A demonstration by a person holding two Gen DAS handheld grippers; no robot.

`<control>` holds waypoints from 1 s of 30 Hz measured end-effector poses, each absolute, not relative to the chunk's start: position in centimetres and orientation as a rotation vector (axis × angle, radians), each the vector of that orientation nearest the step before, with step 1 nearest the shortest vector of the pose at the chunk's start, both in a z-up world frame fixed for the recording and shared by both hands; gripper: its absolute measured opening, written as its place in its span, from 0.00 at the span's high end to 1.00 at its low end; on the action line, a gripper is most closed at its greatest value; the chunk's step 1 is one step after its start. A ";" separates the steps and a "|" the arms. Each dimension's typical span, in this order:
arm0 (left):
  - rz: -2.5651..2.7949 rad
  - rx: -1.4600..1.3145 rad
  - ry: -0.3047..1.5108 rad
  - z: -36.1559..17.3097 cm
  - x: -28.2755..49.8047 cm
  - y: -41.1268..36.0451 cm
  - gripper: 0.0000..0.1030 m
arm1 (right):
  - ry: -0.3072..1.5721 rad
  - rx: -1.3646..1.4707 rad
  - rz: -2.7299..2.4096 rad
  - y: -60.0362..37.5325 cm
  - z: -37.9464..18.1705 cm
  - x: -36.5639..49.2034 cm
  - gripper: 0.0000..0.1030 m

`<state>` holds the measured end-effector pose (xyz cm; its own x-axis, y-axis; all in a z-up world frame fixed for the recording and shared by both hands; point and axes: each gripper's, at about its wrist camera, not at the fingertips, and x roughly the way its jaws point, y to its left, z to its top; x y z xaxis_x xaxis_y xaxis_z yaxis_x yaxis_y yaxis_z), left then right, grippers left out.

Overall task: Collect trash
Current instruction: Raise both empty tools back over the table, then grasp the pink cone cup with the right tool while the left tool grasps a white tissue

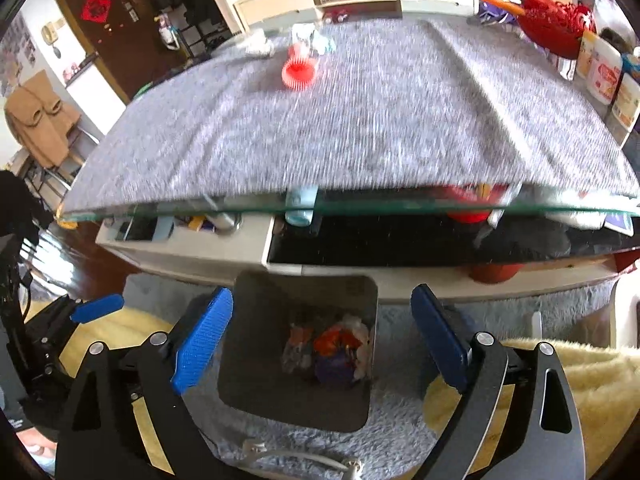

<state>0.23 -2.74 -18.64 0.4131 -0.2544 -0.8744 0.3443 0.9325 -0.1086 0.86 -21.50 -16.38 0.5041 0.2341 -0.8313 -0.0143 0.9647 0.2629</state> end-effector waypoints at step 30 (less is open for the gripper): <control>-0.234 0.091 0.914 -9.4 16.7 0.8 0.08 | 0.905 0.173 0.183 -21.0 -9.8 14.5 0.10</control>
<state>16.66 0.81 -9.41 0.5872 -0.1614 -0.7932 0.2388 0.9708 -0.0207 14.46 -21.05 -9.75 0.6045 0.2299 -0.7627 -0.0845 0.9705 0.2257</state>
